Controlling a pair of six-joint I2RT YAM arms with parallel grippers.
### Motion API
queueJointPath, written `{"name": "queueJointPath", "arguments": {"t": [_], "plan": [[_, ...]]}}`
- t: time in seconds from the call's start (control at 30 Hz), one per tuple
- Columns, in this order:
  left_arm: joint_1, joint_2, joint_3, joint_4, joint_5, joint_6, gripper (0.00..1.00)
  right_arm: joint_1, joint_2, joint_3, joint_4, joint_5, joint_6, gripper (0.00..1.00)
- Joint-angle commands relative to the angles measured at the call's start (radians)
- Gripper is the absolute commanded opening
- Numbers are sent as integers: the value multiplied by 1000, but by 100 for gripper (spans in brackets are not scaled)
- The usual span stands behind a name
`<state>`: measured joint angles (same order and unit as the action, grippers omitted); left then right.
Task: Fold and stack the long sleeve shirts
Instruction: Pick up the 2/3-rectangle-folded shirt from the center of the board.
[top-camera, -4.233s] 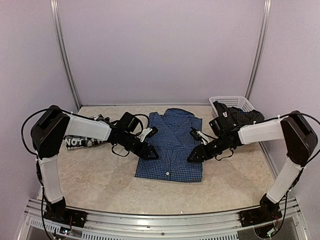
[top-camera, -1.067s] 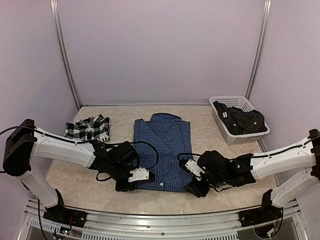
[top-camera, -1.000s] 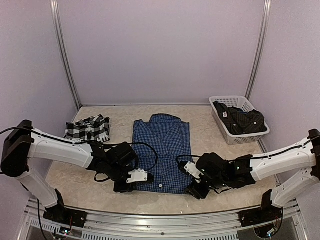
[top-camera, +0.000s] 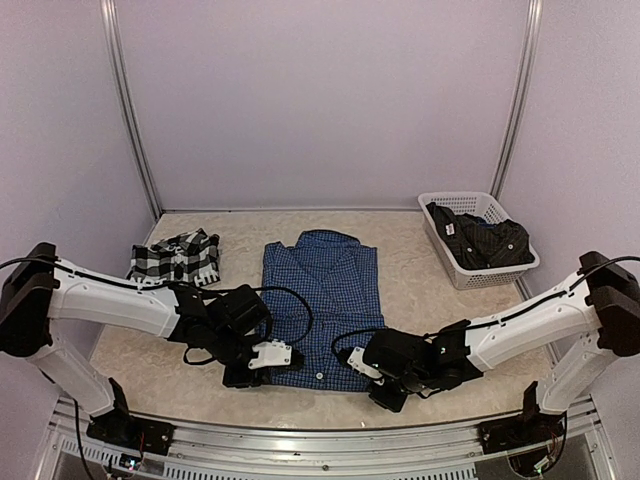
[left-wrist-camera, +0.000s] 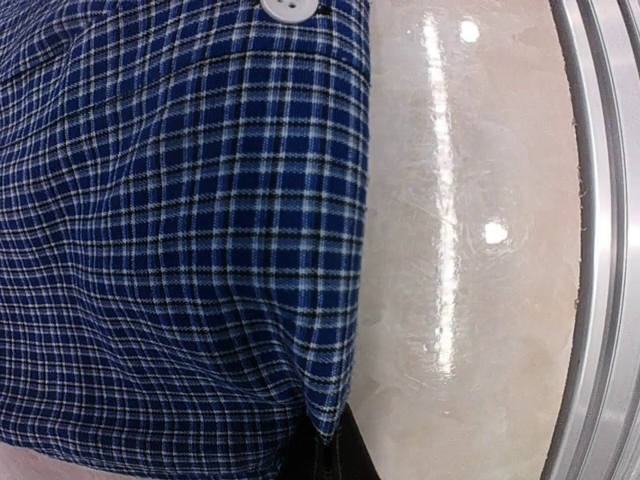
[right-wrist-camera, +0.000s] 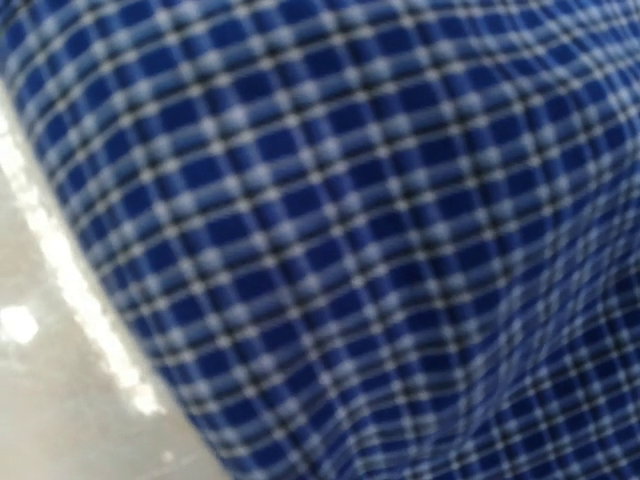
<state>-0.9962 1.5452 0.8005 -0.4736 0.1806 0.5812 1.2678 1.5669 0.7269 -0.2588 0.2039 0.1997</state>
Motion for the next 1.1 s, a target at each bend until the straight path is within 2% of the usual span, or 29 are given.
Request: {"name": "queueJointPath", "arguments": {"t": [0.0, 0.17, 0.4, 0.67, 0.9, 1.07], "plan": [[-2, -47, -22, -9, 46, 14, 0, 9, 25, 11, -39, -45, 7, 16], [-2, -47, -22, -14, 52, 17, 0, 10, 20, 11, -47, -99, 12, 0], [-18, -21, 14, -55, 112, 18, 0, 10, -115, 13, -83, -368, 58, 0], [-37, -70, 43, -126, 272, 32, 0, -8, -243, -40, -58, -636, 151, 0], [-45, -103, 114, -196, 340, -5, 0, -77, -302, -81, 24, -795, 187, 0], [-23, -77, 239, -279, 426, -30, 0, -154, -370, -107, 69, -871, 223, 0]]}}
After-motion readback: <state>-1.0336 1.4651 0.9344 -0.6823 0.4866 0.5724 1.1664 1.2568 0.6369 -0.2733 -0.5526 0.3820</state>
